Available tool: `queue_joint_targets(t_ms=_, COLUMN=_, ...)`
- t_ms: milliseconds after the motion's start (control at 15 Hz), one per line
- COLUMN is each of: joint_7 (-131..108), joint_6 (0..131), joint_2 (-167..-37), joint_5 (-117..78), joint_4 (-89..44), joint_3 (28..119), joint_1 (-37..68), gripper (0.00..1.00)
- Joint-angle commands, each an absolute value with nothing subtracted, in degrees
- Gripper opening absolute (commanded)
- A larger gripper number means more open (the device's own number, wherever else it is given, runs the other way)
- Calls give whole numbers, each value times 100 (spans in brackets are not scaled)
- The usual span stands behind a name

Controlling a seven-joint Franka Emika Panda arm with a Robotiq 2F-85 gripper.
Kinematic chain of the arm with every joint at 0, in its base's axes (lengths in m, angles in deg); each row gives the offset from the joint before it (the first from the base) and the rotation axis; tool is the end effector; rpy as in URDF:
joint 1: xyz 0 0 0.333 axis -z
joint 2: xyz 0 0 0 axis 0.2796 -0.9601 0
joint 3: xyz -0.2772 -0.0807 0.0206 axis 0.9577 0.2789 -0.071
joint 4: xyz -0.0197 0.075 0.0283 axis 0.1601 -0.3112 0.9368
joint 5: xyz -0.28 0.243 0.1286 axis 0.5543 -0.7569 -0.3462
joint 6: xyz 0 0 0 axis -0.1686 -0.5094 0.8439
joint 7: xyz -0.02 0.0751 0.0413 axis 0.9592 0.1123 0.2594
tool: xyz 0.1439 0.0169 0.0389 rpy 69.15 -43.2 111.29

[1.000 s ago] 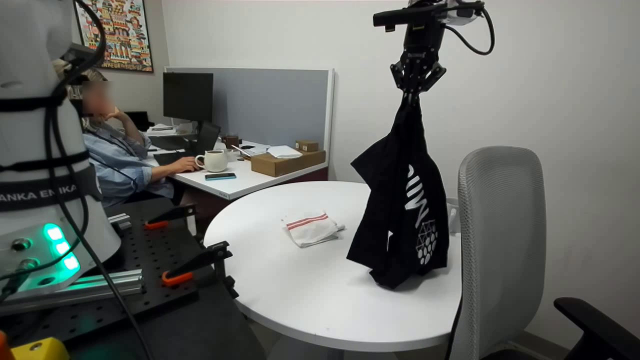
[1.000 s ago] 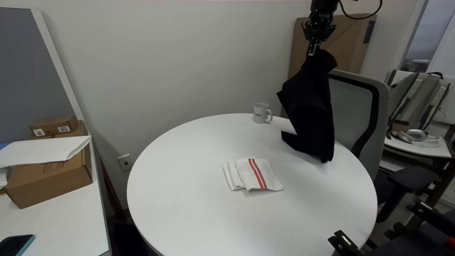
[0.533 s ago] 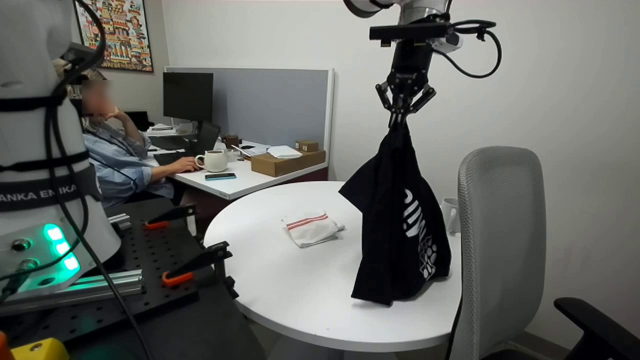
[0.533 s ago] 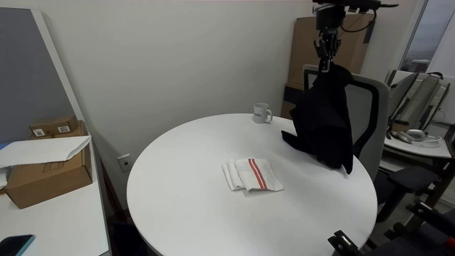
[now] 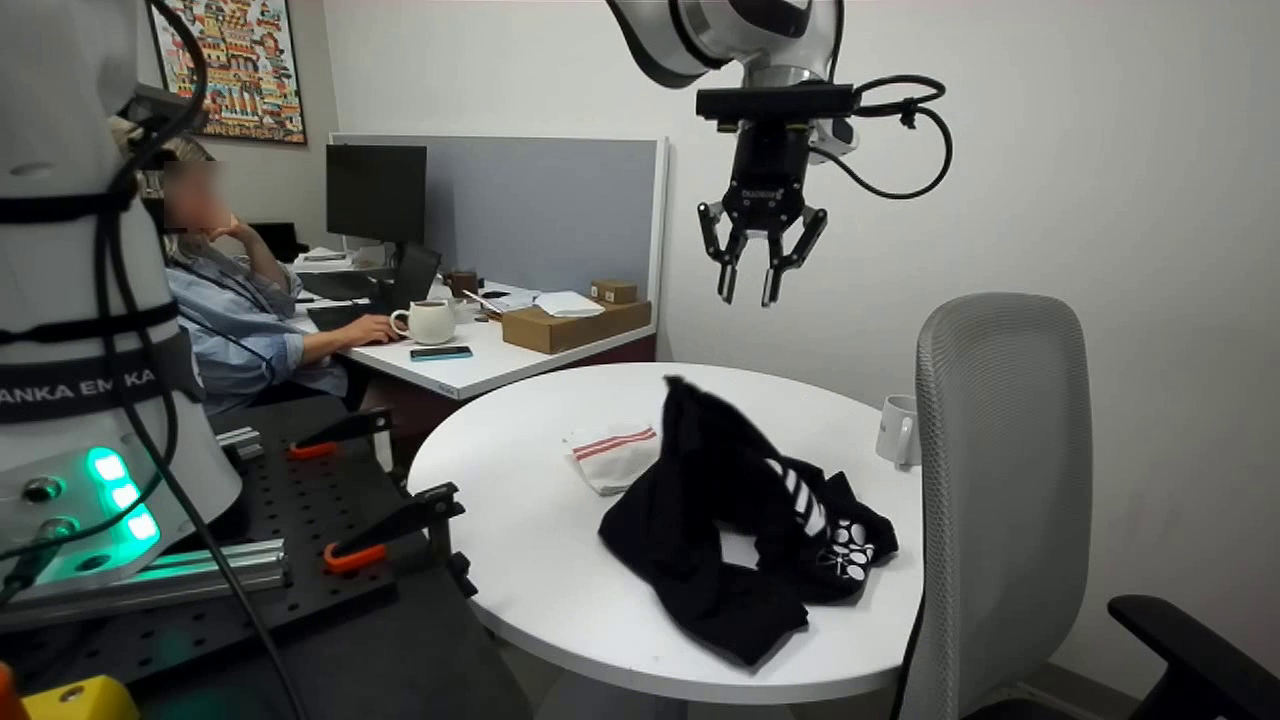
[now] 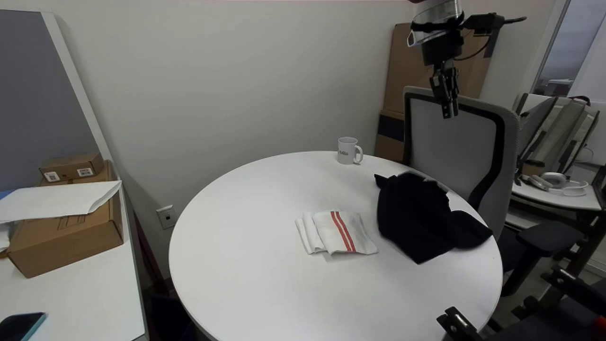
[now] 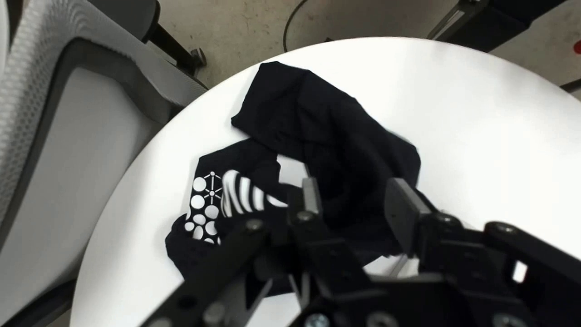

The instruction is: Put the black cloth on the table

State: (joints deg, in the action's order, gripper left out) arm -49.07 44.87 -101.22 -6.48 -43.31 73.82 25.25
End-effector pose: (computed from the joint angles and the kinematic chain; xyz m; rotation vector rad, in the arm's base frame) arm 0.5375 -0.1525 0.2531 2.8655 0.7323 -0.4992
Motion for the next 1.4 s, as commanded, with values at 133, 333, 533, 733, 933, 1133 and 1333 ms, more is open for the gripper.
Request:
queue_joint_targets(t_ms=133, joint_7=-5032, joint_6=4709, joint_2=-9633, joint_5=-386, joint_4=-4881, joint_3=7357, joint_1=2426, gripper=90)
queue_joint_targets(t_ms=333, joint_7=-4810, joint_6=4735, joint_2=-9563, joint_5=-630, joint_4=-4834, joint_3=7359, joint_1=2418, gripper=100)
queue_joint_targets(t_ms=533, joint_7=-4322, joint_6=4687, joint_2=-9550, joint_5=-1128, joint_4=-4631, joint_3=7362, joint_1=2425, gripper=100)
queue_joint_targets(t_ms=733, joint_7=-3757, joint_6=4794, joint_2=-9494, joint_5=-1665, joint_4=-4487, joint_3=7350, joint_1=2394, gripper=100)
queue_joint_targets(t_ms=933, joint_7=-3043, joint_6=5201, joint_2=-9362, joint_5=-2035, joint_4=-4610, joint_3=7318, joint_1=2301, gripper=100)
queue_joint_targets(t_ms=1133, joint_7=-2493, joint_6=5747, joint_2=-9170, joint_5=-1953, joint_4=-4959, joint_3=7243, joint_1=2105, gripper=100)
queue_joint_targets(t_ms=1333, joint_7=-2175, joint_6=6199, joint_2=-8944, joint_5=-1802, joint_4=-5459, joint_3=7098, joint_1=1866, gripper=100)
